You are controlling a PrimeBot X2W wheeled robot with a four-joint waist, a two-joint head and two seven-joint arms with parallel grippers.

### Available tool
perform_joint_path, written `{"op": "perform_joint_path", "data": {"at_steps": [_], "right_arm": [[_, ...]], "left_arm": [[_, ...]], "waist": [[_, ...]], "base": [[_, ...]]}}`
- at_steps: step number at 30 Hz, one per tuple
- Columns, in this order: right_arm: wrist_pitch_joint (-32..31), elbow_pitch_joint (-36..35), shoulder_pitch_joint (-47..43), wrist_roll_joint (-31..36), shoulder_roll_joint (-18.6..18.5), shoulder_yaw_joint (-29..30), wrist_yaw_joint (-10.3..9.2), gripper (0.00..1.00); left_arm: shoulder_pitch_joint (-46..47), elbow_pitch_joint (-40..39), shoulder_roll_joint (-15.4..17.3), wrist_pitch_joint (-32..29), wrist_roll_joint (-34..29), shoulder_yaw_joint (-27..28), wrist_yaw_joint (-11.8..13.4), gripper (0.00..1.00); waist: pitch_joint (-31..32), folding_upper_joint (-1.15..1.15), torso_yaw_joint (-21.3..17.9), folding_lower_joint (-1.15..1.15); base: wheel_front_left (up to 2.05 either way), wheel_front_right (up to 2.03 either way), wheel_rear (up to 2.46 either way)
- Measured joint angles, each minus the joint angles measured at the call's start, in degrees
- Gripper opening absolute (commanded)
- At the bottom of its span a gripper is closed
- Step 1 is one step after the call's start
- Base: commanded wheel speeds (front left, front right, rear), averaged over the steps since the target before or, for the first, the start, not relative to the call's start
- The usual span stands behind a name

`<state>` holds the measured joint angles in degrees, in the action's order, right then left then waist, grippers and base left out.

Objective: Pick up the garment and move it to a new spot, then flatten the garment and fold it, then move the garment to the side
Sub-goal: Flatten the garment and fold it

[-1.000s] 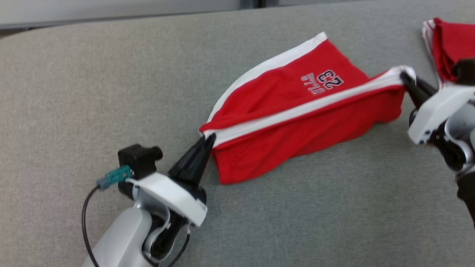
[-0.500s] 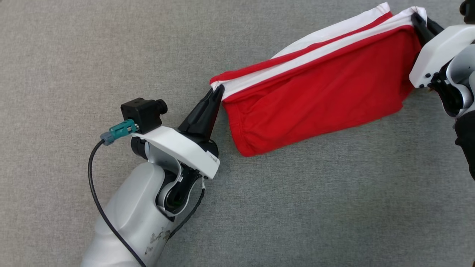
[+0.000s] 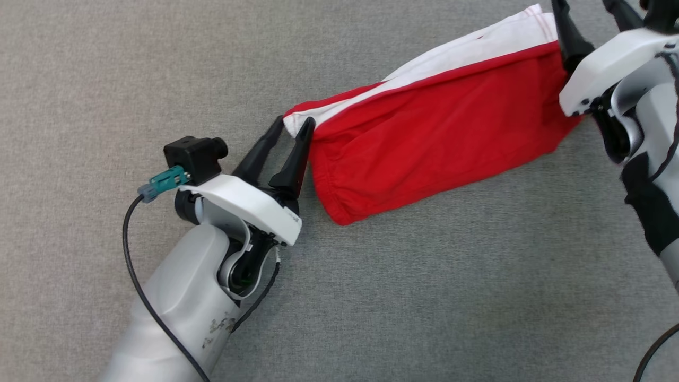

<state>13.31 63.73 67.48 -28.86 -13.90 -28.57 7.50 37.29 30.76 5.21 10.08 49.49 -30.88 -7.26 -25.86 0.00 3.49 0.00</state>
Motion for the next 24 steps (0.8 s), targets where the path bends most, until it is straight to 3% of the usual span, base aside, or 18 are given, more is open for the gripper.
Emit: {"op": "perform_joint_path", "data": {"at_steps": [1,6,10,14,18,24], "right_arm": [[0.41,-0.22,-0.60,-0.45,0.07,-0.56,0.00,1.00],[1.52,-5.13,-6.43,-3.60,0.32,-4.10,0.01,1.00],[1.62,-12.23,-11.40,-4.67,-1.03,-3.05,0.00,1.00],[1.66,-18.36,-18.37,-4.19,-1.29,-0.85,0.01,1.00],[1.67,-23.49,-24.68,-2.44,-0.80,2.01,0.00,1.00],[1.68,-28.26,-32.25,-0.05,0.48,4.97,0.00,1.00]], "left_arm": [[-0.01,0.44,0.26,0.49,-0.15,-0.07,0.00,1.00],[-1.79,1.78,2.13,3.76,-2.40,1.21,1.45,1.00],[-5.48,0.20,3.43,4.74,-6.30,3.34,5.01,1.00],[-11.07,-6.39,3.65,4.83,-12.95,8.10,9.55,1.00],[-18.67,-12.67,3.08,4.83,-19.44,12.46,12.52,1.00],[-26.42,-18.31,1.67,4.90,-26.13,16.66,13.94,1.00]], "waist": [[0.33,0.00,-0.30,0.00],[2.87,0.00,-2.30,0.00],[5.25,0.00,-3.53,0.00],[8.21,0.00,-4.56,0.00],[11.54,0.00,-5.41,0.00],[15.56,0.00,-6.27,0.00]], "base": [[0.00,0.00,0.00],[0.00,0.00,0.00],[0.00,0.00,0.00],[0.00,0.00,0.00],[0.00,0.00,0.00],[0.00,0.00,0.00]]}}
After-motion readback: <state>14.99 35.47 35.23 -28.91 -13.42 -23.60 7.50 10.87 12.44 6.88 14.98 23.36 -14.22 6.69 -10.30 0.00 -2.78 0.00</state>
